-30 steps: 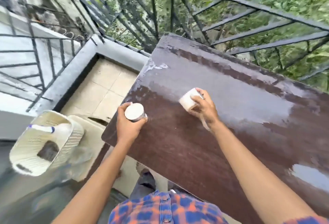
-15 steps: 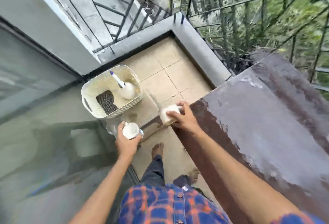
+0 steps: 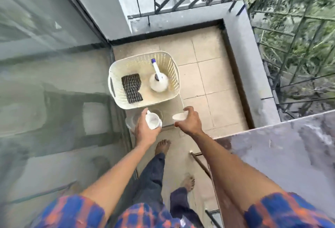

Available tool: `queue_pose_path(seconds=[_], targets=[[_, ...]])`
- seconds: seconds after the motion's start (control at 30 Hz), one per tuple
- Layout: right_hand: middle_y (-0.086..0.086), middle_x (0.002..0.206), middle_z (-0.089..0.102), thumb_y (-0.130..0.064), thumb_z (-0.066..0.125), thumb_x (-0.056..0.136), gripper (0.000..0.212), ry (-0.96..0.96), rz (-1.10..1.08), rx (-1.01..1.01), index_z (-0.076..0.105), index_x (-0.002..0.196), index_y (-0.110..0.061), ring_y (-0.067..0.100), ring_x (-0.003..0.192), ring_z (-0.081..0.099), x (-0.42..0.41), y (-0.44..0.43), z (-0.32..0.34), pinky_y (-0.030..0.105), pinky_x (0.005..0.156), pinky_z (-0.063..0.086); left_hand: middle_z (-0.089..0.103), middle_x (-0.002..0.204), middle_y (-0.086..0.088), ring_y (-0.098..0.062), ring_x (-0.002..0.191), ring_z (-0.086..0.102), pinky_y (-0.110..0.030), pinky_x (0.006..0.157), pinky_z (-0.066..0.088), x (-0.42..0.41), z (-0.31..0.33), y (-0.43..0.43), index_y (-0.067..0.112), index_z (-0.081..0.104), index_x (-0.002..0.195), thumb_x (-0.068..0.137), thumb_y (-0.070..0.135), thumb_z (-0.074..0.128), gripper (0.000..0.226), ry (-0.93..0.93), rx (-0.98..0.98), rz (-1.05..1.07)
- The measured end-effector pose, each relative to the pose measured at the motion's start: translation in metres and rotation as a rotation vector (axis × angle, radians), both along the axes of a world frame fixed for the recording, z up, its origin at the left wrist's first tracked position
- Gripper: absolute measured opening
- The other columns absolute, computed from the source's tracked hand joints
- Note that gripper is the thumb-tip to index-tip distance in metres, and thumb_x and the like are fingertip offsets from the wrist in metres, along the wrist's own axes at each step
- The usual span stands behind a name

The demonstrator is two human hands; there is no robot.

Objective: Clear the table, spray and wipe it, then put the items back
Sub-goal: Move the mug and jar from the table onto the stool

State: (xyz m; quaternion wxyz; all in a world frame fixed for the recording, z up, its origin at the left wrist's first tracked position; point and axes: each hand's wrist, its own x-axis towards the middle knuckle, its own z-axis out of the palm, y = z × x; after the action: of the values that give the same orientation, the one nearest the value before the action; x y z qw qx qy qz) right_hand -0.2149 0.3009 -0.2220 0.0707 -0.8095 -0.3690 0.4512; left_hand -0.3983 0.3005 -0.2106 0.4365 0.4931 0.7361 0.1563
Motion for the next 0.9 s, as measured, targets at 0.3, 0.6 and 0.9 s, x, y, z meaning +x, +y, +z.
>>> queue_pose_path(seconds=[0.3,0.6,0.9], targets=[[0.013,0.141,0.039,-0.022,0.085,0.077,0.082,-0.002,0.076,0.029,0.043,0.146,-0.011,0.036,0.121,0.056,-0.008,0.036,-0.058,0.039,0.102,0.046,0.056,0.138,0.005,-0.012,0.125,0.05,-0.019,0.1,0.034,-0.001,-0.017,0.007,0.019,0.05,0.141,0.073,0.028,0.086,0.078,0.0,0.085,-0.035],[0.011,0.144,0.043,0.003,0.076,0.075,0.077,-0.057,0.163,0.092,0.04,0.141,-0.014,0.042,0.12,0.056,-0.01,0.052,-0.083,0.045,0.096,0.045,0.059,0.136,0.009,-0.002,0.12,0.051,-0.008,0.099,0.033,-0.005,-0.012,0.005,0.022,0.051,0.14,0.068,0.02,0.089,0.082,-0.03,0.117,-0.109],[0.011,0.149,0.035,0.008,0.066,0.076,0.096,0.023,0.313,0.035,0.025,0.156,-0.025,0.041,0.123,0.055,0.015,0.066,-0.086,0.045,0.097,0.047,0.051,0.13,0.001,-0.015,0.118,0.052,-0.02,0.098,0.039,0.023,-0.028,0.001,0.021,0.044,0.145,0.071,0.005,0.08,0.084,0.003,0.198,-0.431]])
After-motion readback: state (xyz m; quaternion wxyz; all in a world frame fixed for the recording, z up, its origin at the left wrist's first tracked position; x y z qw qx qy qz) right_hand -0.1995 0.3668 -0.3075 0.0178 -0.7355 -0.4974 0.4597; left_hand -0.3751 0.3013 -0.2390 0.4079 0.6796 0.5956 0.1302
